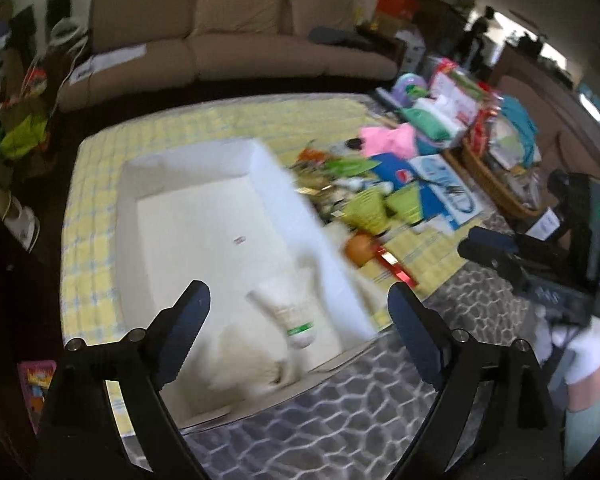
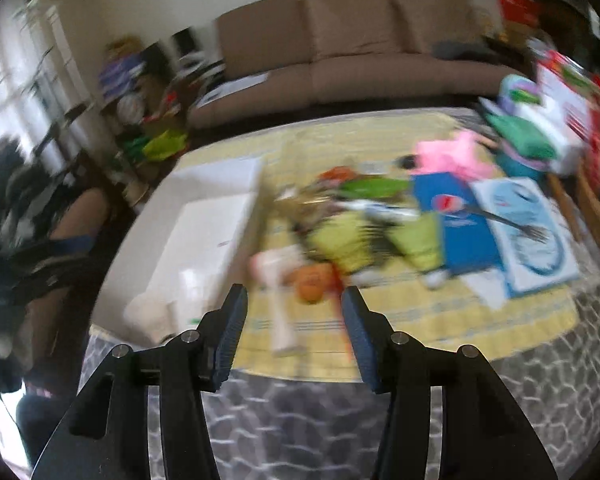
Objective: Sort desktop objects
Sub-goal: 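Drop the held white shuttlecock into the white box with right tool while left tool drops another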
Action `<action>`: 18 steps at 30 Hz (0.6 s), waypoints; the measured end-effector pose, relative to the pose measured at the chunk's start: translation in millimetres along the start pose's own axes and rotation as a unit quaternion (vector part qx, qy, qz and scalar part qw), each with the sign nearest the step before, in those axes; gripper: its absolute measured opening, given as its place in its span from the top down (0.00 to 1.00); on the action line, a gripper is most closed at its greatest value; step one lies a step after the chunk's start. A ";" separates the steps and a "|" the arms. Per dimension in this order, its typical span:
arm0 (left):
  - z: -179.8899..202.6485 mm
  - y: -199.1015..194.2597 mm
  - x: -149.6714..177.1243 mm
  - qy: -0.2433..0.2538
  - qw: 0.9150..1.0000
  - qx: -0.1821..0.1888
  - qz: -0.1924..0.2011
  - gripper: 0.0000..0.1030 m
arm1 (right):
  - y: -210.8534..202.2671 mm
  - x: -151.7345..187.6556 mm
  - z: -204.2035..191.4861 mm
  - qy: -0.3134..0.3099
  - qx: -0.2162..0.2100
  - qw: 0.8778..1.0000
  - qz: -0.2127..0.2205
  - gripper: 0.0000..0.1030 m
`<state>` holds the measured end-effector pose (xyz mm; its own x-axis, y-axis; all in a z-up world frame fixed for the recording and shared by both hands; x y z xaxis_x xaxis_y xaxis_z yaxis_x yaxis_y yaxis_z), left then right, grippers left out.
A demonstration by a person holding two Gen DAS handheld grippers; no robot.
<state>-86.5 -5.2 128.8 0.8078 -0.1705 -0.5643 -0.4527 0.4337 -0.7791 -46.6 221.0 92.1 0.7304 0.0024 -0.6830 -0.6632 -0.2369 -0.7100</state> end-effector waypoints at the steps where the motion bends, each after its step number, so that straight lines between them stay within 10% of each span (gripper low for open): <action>1: 14.7 3.2 -3.2 0.005 1.000 0.008 0.003 0.12 | -3.1 1.3 13.3 0.012 0.005 1.000 0.001 0.51; 18: 117.8 106.8 -3.7 -0.062 0.994 0.082 -0.023 0.00 | -9.4 41.0 124.3 0.053 0.052 0.997 -0.005 0.34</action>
<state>-93.3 145.9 79.8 0.8713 -0.0878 -0.4829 -0.3545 0.5679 -0.7428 -30.8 344.1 49.5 0.7469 -0.0996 -0.6574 -0.6647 -0.1362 -0.7346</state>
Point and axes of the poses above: each gripper's, at about its wrist camera, not at the fingertips, and y roughly the way its jaws point, z to its right, x to its underside, the point moved 6 cm from there along y, roughly the way its jaws point, and after that the axes turned 6 degrees about -y, right-handed, at the moved point
